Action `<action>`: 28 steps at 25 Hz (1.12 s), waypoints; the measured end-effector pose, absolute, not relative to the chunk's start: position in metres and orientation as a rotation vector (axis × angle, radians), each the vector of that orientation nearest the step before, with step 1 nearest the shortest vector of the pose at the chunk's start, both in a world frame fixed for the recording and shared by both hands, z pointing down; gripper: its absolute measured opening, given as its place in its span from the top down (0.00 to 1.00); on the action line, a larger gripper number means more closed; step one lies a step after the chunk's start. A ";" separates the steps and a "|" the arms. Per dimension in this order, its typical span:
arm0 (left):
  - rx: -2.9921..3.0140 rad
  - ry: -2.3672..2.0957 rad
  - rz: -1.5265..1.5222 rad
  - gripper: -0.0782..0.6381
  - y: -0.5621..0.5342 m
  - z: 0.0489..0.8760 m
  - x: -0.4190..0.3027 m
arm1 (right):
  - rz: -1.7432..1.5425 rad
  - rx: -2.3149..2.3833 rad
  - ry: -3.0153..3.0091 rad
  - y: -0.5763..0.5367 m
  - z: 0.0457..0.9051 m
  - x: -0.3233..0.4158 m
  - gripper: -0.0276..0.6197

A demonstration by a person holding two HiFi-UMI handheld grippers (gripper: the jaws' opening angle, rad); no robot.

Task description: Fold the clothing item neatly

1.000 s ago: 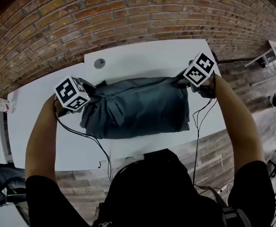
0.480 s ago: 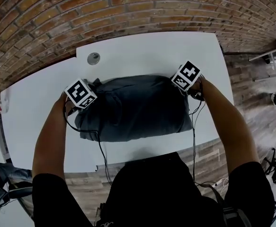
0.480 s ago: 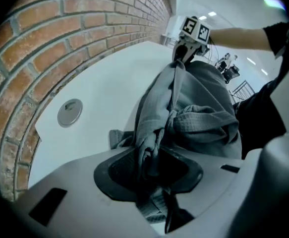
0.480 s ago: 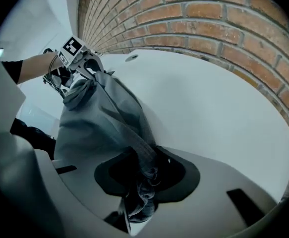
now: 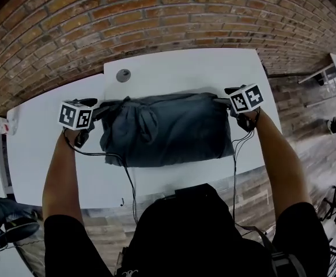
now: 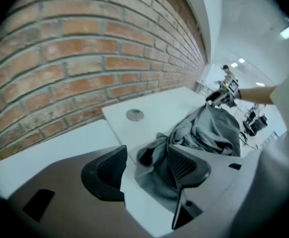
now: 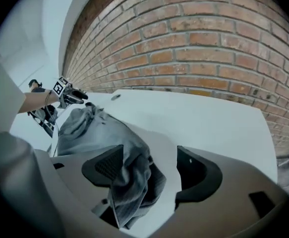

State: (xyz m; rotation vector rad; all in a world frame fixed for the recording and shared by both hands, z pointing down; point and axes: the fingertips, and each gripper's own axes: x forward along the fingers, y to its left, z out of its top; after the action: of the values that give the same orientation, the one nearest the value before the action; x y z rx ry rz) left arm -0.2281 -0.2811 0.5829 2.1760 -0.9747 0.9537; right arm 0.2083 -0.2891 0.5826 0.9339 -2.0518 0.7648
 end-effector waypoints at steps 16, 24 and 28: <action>2.254 -1.692 0.063 0.89 -0.054 0.420 -0.334 | 0.532 1.959 -2.645 -0.072 0.362 0.211 0.95; 2.167 -1.659 0.099 0.89 0.033 0.458 -0.337 | 0.484 2.000 -2.529 -0.012 0.363 0.207 0.95; 2.203 -1.757 0.176 0.89 0.061 0.450 -0.326 | 0.409 1.949 -2.554 0.001 0.355 0.197 0.95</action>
State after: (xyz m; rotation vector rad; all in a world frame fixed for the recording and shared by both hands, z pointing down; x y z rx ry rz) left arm -0.3256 0.0609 0.4498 2.2031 -1.7566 0.1757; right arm 0.1966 0.0006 0.3549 1.9491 -2.5541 0.4088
